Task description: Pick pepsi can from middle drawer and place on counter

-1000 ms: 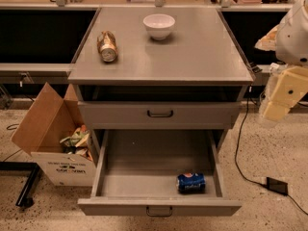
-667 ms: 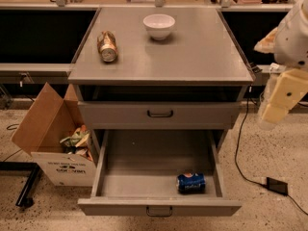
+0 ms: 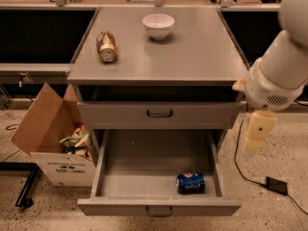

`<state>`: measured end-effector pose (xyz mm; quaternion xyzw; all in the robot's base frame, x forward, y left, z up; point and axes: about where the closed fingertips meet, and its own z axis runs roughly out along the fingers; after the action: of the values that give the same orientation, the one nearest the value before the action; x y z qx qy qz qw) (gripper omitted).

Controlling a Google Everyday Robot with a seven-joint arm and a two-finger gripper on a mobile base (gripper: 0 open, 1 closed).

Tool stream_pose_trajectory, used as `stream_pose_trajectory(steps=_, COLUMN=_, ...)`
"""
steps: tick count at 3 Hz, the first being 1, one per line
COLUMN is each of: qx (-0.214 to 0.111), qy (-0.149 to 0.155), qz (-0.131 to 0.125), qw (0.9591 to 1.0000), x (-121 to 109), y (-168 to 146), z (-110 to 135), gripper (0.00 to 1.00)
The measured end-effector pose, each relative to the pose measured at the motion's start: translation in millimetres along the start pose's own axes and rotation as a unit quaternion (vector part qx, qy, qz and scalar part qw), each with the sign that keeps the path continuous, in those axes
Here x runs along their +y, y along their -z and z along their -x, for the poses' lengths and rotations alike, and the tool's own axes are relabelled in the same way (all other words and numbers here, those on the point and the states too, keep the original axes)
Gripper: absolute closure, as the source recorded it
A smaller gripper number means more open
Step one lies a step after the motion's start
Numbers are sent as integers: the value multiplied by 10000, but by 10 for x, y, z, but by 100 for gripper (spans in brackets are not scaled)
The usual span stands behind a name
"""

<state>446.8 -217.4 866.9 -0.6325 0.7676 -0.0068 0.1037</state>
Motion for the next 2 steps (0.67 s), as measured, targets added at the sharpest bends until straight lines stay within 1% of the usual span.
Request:
stream_pose_trajectory(steps=1, qx=-10, qy=66, qz=366, qw=9993, x=161, y=-747, z=-106, gripper=0)
stream_pose_trajectory(steps=2, qx=-369, qy=-36, qz=417, qw=9984, x=235, y=-1387, z=-159, gripper=0)
